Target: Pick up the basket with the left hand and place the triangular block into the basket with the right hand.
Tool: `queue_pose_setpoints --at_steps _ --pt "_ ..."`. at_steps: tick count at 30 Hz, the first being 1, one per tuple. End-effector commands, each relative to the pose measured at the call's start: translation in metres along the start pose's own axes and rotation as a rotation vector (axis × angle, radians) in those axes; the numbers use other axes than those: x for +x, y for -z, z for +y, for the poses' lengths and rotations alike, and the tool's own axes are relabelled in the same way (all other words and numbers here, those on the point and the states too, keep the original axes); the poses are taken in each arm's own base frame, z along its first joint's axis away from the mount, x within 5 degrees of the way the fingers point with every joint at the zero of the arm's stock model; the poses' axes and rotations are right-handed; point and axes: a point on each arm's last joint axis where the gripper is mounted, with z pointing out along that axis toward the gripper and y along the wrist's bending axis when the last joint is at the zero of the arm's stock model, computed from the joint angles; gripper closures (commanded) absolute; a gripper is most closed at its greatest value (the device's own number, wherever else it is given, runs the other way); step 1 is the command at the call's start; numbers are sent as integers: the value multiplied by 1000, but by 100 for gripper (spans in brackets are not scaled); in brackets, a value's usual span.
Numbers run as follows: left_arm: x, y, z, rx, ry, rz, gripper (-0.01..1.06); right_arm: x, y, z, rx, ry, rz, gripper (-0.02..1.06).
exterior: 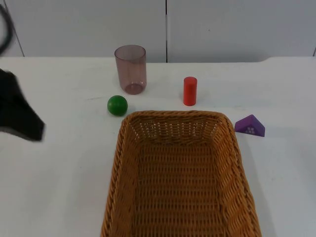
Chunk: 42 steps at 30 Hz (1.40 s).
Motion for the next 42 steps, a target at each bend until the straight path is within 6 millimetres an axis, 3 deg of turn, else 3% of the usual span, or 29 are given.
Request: queue_pose_setpoints --at_steps 1,2,6,7,10,23,37,40,42 --pt "-4 -30 -18 26 -35 54 18 -2 2 0 1 4 -20 1" --pt "-4 -30 -18 26 -35 54 18 -2 2 0 1 4 -20 1" --pt "-2 -73 -38 17 -55 122 18 -2 2 0 1 4 -17 1" --pt "-2 -73 -38 17 -55 122 18 -2 2 0 1 4 -17 1" --pt "-1 -102 -53 10 -77 193 18 -2 2 0 1 4 -15 1" --pt "-14 -156 -79 -6 -63 198 18 -2 2 0 1 4 -17 1" --pt "-8 -189 -70 -45 16 195 19 -1 1 -1 4 7 -10 1" --pt "-8 -190 -70 -45 26 199 39 -1 1 -2 13 15 -10 1" --pt "-8 -190 -70 -45 26 200 62 -1 1 -2 16 19 -9 1"
